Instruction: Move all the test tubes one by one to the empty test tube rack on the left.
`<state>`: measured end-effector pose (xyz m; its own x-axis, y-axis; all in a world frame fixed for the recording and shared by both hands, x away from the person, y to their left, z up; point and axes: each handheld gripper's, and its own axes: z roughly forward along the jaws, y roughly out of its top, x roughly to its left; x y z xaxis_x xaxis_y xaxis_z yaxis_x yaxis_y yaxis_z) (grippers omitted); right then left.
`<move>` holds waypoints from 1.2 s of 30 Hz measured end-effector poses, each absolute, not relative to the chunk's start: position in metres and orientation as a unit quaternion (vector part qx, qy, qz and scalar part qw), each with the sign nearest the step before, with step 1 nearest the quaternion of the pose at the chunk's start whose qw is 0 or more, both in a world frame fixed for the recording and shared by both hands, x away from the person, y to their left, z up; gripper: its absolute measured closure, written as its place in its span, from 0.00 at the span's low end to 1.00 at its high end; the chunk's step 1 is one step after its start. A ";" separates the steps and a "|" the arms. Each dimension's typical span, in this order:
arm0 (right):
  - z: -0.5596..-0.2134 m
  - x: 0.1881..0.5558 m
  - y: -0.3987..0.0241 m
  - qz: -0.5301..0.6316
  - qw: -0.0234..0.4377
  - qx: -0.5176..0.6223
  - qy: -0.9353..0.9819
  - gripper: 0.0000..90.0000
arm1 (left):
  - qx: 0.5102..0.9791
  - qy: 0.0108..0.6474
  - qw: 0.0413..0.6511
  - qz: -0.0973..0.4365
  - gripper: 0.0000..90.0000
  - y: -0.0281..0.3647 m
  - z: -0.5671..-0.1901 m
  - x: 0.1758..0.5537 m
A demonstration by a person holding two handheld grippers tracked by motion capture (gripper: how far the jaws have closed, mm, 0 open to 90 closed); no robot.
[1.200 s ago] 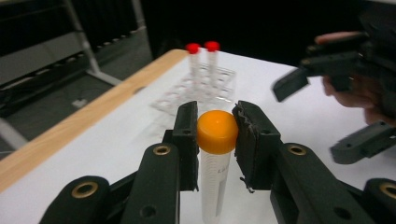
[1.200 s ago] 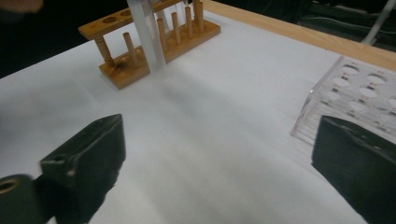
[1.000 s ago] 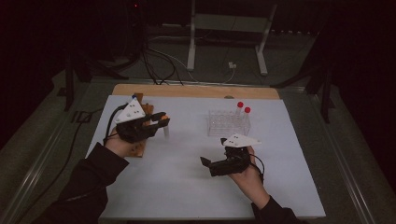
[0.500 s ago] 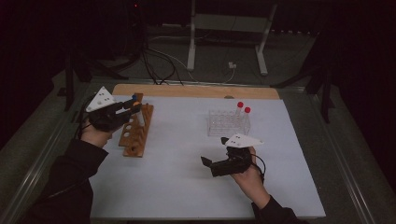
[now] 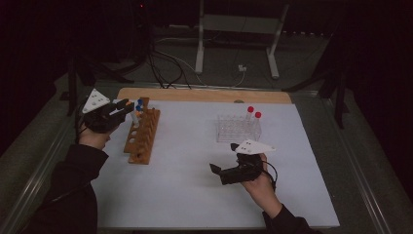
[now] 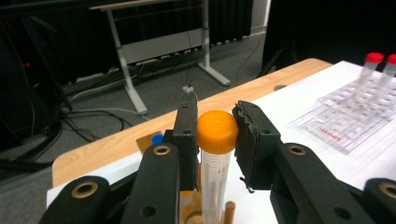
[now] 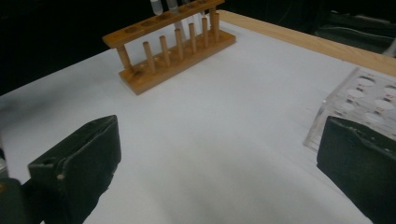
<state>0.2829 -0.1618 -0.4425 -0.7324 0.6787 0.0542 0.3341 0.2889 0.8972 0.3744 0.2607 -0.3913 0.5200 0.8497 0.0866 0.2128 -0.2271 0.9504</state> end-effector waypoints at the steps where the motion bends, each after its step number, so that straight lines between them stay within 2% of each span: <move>1: -0.443 0.283 -0.162 0.500 0.173 0.324 0.784 0.00 | 0.713 0.375 0.499 0.319 0.80 0.262 -0.394 0.376; 23: -0.443 0.283 -0.164 0.504 0.170 0.326 0.781 0.00 | 0.719 0.421 0.464 0.301 0.80 0.257 -0.452 0.388; 36: -0.442 0.283 -0.164 0.504 0.167 0.323 0.784 0.00 | 0.720 0.432 0.457 0.292 0.79 0.258 -0.456 0.386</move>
<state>0.2831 -0.1635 -0.4424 -0.7364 0.6735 0.0641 0.3373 0.2833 0.8978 0.3858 0.2580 -0.4559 0.4552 0.8900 0.0257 0.3558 -0.2083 0.9111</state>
